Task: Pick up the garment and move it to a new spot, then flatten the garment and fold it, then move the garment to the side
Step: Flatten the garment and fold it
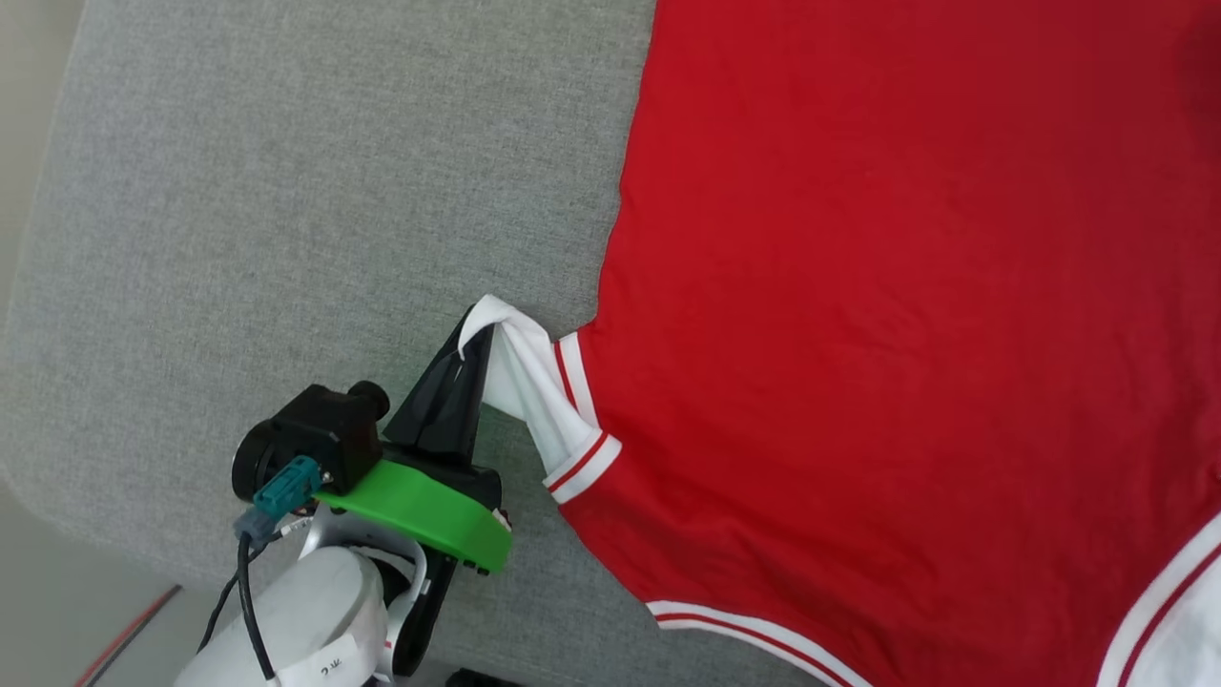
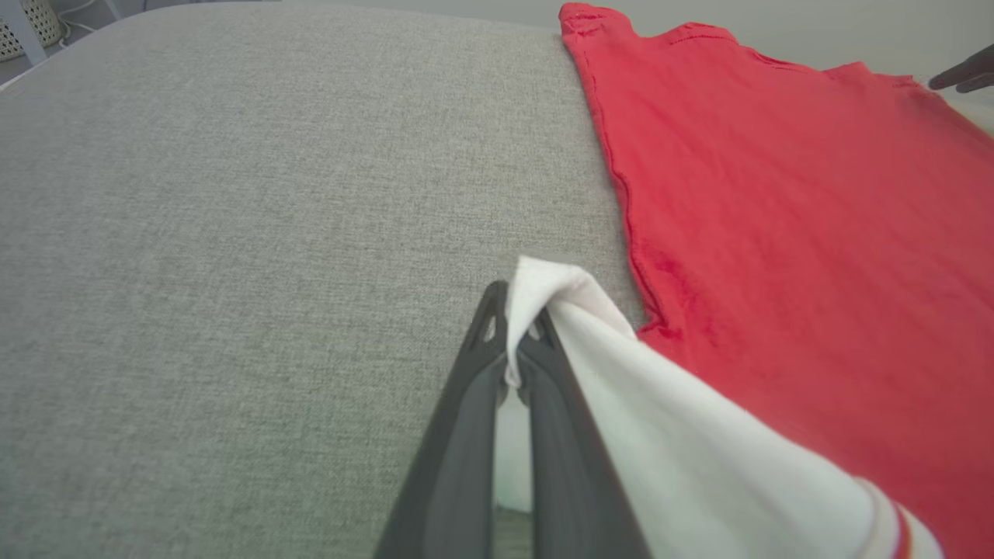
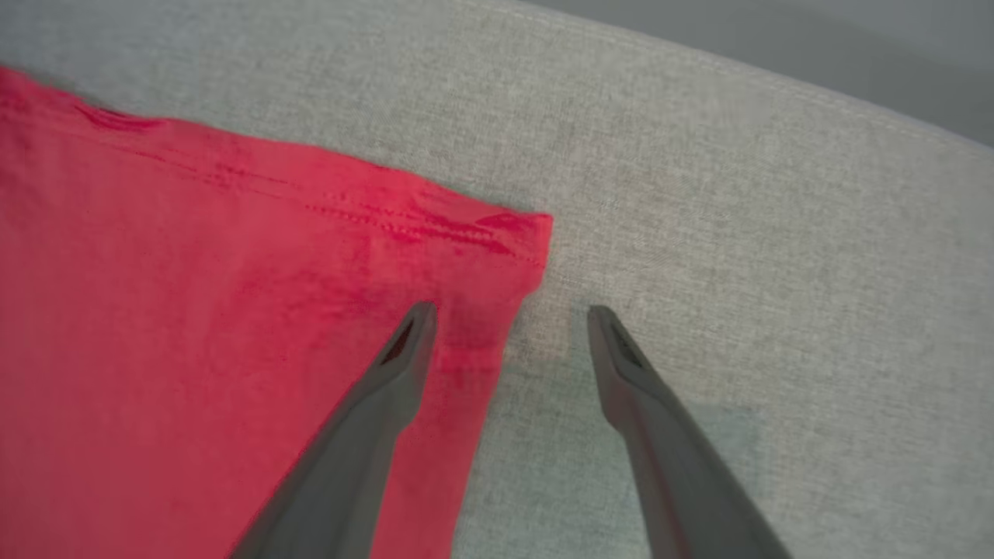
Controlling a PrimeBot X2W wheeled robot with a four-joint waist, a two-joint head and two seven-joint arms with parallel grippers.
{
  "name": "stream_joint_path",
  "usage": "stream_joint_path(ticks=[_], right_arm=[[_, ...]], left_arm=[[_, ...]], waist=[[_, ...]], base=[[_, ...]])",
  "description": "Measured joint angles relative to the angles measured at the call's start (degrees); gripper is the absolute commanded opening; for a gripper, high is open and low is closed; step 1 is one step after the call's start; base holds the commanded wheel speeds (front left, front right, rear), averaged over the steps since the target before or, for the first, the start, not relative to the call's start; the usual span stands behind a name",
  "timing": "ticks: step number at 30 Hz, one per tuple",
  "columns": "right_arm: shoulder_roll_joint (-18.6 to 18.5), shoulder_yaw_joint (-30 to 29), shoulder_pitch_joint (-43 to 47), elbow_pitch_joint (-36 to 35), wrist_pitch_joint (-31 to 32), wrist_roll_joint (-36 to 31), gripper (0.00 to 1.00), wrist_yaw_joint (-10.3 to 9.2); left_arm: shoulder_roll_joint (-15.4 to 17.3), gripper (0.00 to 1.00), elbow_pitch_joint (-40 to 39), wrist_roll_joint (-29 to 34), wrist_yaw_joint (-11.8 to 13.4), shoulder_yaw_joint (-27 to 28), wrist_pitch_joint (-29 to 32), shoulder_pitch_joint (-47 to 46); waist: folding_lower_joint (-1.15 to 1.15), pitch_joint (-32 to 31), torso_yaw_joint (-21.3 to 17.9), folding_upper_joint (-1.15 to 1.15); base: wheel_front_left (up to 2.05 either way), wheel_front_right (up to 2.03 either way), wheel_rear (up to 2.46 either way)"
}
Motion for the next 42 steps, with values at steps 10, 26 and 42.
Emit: stream_joint_path(ticks=[10, 26, 42], right_arm=[[-1.90, 2.15, 0.40, 3.67, -0.34, -0.03, 0.00, 0.01], [-11.01, 13.30, 12.86, -9.85, -14.26, 12.17, 0.00, 0.00], [-19.80, -0.73, 57.68, -28.08, -23.51, 20.75, 0.00, 0.00]], left_arm=[[-2.12, 0.00, 1.72, 2.15, -2.19, 2.07, 0.00, -0.10], [-1.57, 0.00, 6.79, 2.08, -3.67, 4.93, 0.00, 7.24], [2.48, 0.00, 7.22, -0.71, -1.36, 6.72, 0.09, 16.08]], waist=[[-0.02, 2.67, 2.77, 0.00], [-0.01, -7.60, -0.10, 0.00], [-0.02, -20.43, -7.57, 0.00]], base=[[0.00, 0.00, 0.00], [0.00, 0.00, 0.00], [0.00, 0.00, 0.00]])
